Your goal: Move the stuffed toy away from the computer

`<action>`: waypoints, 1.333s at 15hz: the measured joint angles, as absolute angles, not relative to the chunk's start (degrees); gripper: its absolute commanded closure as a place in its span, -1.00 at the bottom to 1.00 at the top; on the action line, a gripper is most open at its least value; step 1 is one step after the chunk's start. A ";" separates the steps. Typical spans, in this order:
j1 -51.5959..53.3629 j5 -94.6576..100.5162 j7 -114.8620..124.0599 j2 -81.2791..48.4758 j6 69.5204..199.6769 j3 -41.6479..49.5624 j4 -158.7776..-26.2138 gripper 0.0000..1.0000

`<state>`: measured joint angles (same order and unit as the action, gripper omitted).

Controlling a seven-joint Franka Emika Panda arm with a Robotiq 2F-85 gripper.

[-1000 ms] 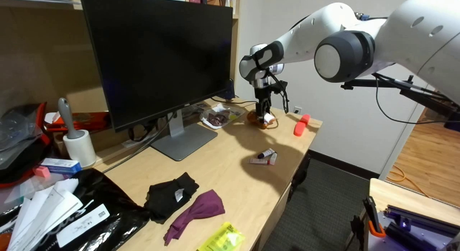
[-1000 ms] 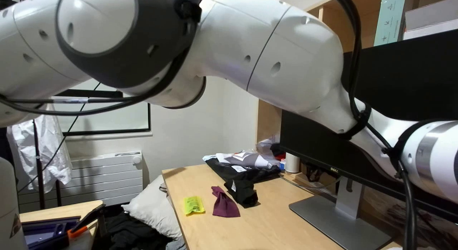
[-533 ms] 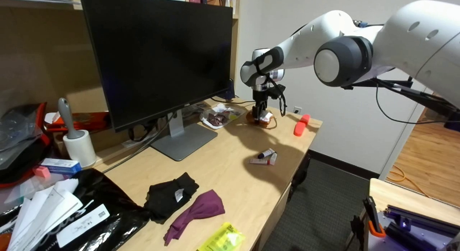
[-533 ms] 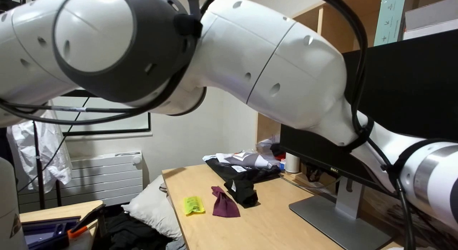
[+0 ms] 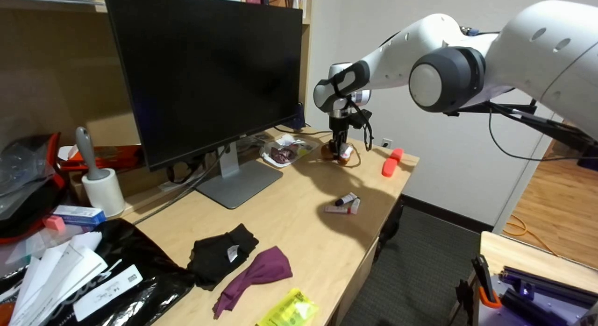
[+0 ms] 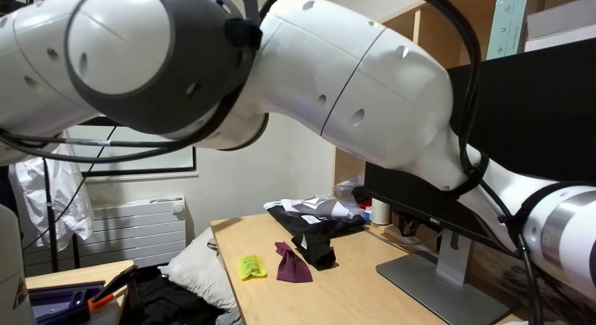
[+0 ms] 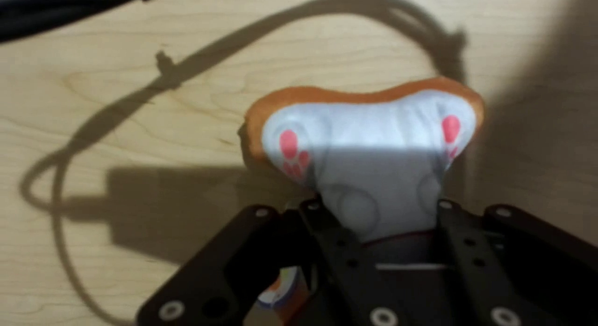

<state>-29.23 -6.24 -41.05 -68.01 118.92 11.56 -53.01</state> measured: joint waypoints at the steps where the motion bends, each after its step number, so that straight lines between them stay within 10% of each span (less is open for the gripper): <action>1: -29.21 -6.24 -41.04 -67.78 118.59 11.57 -53.11 0.83; 20: -21.51 7.03 -47.19 -38.76 117.20 13.88 -94.42 0.70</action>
<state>-21.51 7.03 -47.19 -38.76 117.20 13.88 -94.42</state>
